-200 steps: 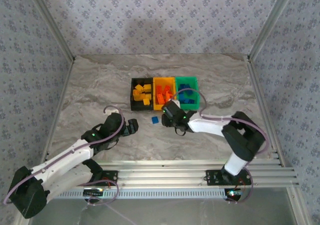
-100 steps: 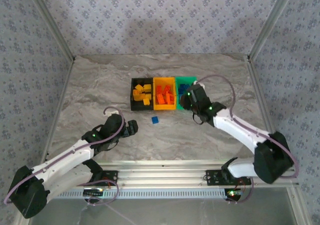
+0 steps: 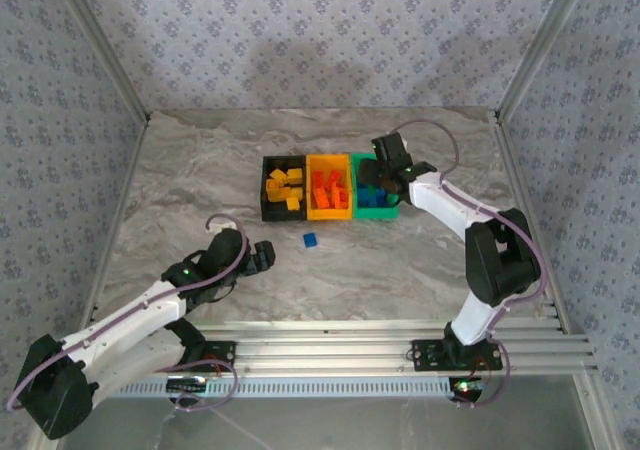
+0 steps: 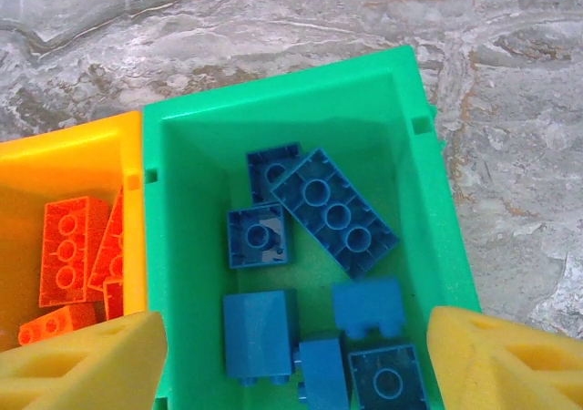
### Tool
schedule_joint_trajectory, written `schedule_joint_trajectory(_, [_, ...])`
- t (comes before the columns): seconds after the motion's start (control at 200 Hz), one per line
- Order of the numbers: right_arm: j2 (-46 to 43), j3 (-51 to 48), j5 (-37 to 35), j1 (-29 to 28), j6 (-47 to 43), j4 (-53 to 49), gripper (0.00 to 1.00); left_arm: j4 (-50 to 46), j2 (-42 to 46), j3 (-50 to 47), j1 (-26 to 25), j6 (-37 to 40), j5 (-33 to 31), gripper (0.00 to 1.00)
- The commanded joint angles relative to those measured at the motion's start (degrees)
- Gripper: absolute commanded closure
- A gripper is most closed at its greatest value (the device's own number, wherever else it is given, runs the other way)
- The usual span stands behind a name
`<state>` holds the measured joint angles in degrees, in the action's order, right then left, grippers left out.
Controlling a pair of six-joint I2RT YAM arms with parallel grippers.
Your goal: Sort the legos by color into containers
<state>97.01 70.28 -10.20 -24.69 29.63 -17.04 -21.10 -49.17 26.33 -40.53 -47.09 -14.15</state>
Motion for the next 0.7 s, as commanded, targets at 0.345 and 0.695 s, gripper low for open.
schedule_joint_trajectory(0.345, [-3.97, -11.7, -1.91, -23.94, 2.47, 4.99, 0.14, -2.45, 2.24, 1.1, -0.07, -0.95, -0.88, 0.0])
schedule_joint_trajectory(0.695, [14.49, 0.47, -3.6, -27.66, 3.6, 1.53, 0.2, -3.21, 3.61, -0.16, 0.16, -1.27, -1.23, 0.0])
